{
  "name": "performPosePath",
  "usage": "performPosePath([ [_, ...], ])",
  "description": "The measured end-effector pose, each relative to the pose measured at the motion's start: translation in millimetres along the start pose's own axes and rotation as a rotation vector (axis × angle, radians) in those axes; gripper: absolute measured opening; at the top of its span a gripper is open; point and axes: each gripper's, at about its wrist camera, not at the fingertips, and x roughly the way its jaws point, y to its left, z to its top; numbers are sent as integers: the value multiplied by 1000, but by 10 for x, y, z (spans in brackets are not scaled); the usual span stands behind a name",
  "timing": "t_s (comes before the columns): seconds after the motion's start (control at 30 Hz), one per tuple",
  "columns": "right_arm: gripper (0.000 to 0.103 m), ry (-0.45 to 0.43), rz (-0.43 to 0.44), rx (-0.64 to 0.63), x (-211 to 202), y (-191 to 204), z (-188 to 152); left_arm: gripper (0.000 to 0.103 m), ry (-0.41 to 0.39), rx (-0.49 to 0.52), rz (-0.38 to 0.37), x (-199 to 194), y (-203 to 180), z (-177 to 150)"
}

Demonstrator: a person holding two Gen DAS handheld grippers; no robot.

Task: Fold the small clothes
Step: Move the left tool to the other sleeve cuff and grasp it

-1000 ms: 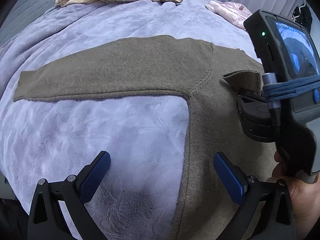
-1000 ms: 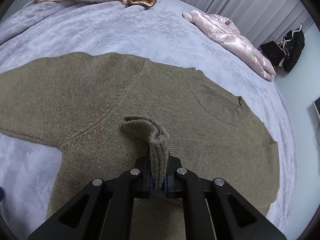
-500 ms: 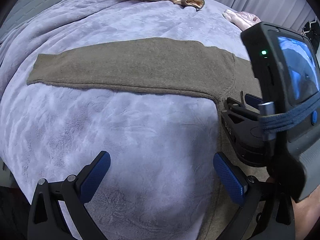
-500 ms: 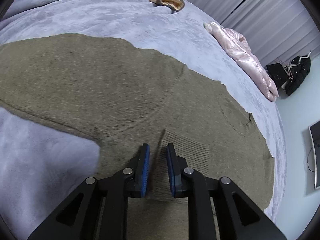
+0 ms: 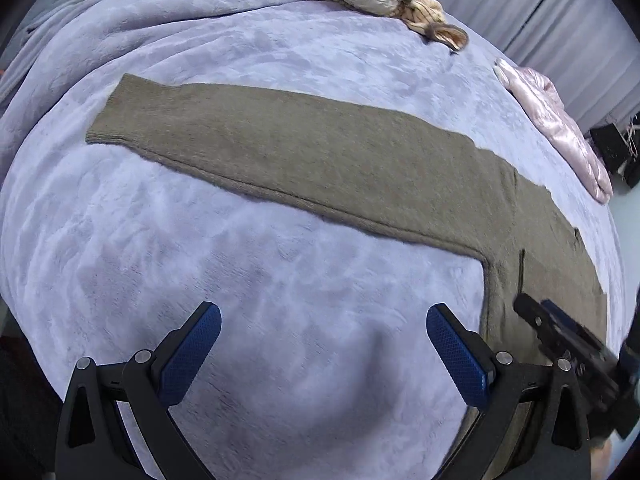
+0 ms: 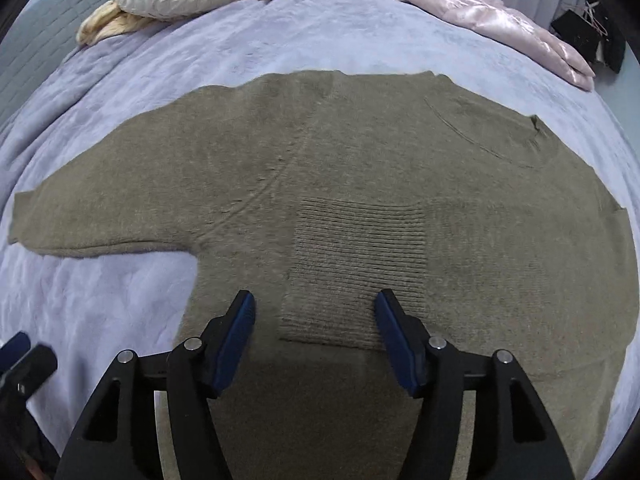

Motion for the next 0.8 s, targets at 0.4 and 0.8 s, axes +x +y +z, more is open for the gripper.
performPosePath([
  [0.4,72,-133,-117,-216,-324,381,-404,103,-111,-480,-328,280,1580,645],
  [0.8,72,-109,-94,-217,-280,416,-391,84,-172,-507,-385,575,1704,1170],
])
